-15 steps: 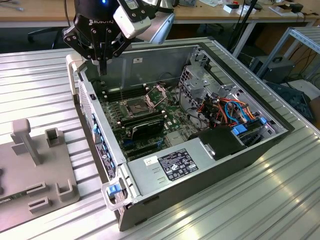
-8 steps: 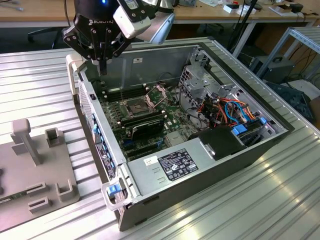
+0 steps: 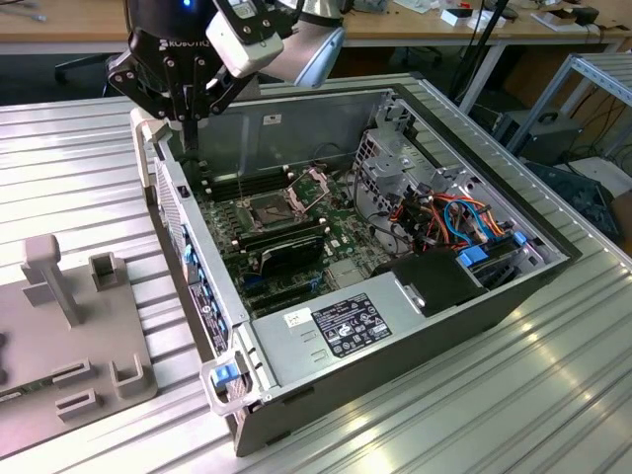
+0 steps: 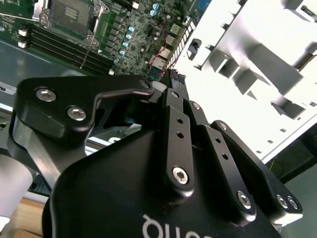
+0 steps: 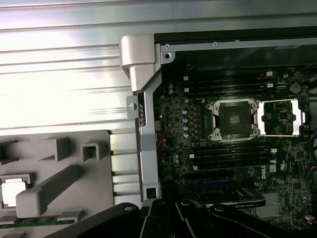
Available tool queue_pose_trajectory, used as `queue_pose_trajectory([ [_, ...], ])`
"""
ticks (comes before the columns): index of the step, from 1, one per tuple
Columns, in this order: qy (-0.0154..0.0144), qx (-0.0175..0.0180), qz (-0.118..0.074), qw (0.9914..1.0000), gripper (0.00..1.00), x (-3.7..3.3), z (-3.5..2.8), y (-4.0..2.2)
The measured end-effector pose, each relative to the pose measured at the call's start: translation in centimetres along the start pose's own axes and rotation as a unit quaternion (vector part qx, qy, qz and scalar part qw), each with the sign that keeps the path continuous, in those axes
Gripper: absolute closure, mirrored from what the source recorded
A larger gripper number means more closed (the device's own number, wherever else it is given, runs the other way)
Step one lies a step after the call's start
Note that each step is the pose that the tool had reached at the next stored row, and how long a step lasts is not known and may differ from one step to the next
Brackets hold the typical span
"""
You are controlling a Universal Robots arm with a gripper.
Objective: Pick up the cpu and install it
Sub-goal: 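Reach for the cpu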
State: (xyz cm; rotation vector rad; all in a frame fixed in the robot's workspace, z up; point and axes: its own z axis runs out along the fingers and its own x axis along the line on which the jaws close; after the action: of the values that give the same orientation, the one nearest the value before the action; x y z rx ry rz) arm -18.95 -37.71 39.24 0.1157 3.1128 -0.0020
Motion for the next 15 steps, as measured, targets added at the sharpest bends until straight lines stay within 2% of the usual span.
queue_pose_trajectory([
  [6, 0.0, 0.0, 0.0, 1.0, 0.89, 1.45, -0.03, -0.11],
  [15, 0.0, 0.0, 0.0, 1.0, 0.89, 2.82, -0.07, -0.21],
])
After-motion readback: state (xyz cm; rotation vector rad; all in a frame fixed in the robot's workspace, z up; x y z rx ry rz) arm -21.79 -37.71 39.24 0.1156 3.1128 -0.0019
